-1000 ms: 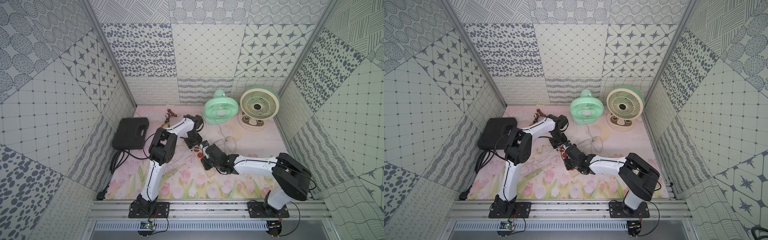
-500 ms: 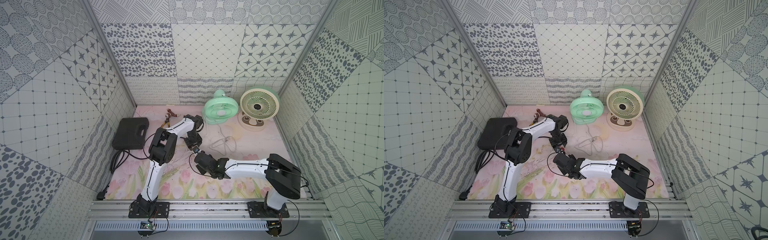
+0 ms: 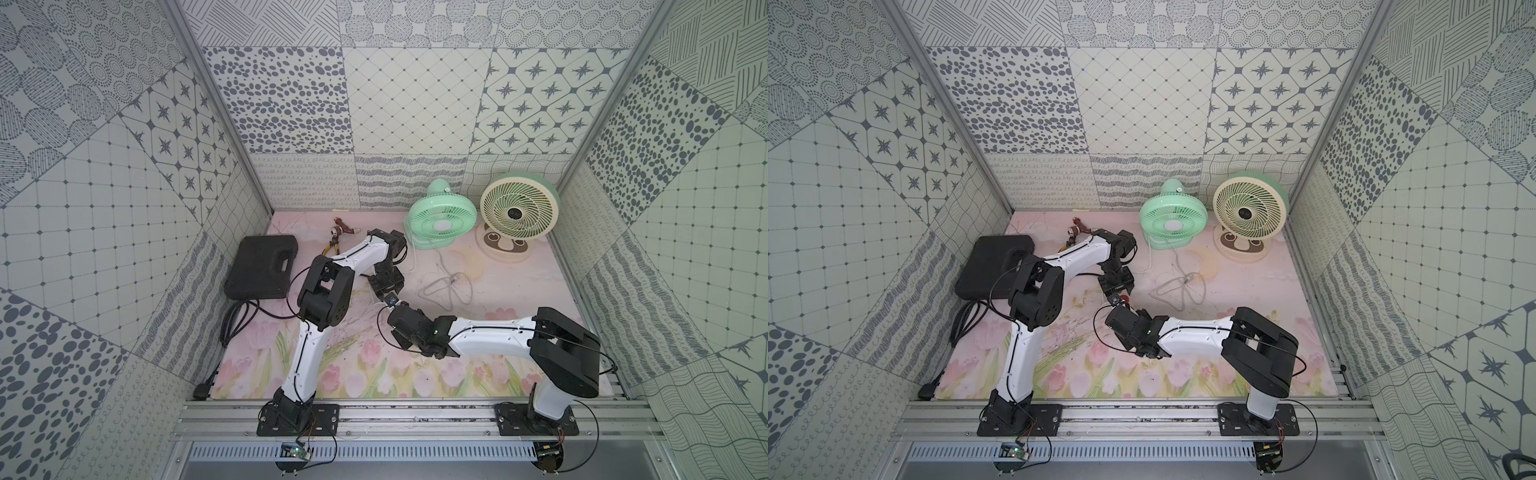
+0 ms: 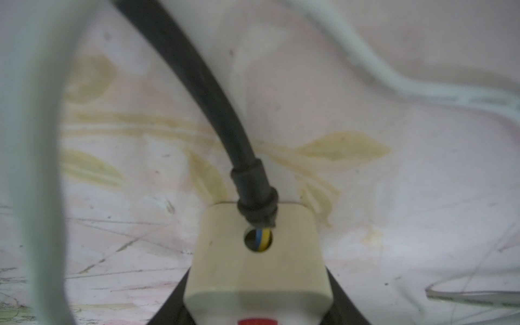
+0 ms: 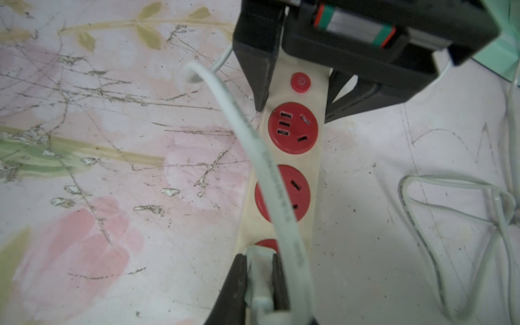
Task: Unplug the desk fan from the power strip
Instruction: Remove the plug from the socket.
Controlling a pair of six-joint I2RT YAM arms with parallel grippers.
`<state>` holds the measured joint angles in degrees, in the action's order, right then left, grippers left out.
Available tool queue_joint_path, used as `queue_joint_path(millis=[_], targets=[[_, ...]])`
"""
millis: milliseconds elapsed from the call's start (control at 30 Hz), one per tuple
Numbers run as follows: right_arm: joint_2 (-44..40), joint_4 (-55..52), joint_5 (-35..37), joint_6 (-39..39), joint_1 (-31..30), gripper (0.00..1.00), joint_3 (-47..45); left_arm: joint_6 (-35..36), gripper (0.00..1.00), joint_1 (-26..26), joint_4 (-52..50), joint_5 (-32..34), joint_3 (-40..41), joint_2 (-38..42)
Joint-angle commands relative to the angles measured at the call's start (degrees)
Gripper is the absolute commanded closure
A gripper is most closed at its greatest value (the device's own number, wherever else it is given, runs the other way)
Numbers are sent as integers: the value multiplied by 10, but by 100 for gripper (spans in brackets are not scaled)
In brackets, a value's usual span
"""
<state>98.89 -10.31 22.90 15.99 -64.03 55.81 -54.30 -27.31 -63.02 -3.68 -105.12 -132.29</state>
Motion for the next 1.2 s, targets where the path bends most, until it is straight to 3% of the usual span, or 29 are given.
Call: queue_joint_path(millis=[0,233,500,833,1167], targets=[[-29,56,-56,39,23,100,-3,-7,100,-1,-124,62,30,-34],[-72,124,-177,134,91,100,-63,-7,100,0,-123,61,31,-32],[-80,135,-192,152,108,100,-76,-6,100,0,-121,61,33,-32],[-68,99,-139,108,77,100,-49,-5,100,-1,-123,61,30,-34],[-29,68,-31,-10,-6,100,-2,-6,100,0,-123,61,30,-35]])
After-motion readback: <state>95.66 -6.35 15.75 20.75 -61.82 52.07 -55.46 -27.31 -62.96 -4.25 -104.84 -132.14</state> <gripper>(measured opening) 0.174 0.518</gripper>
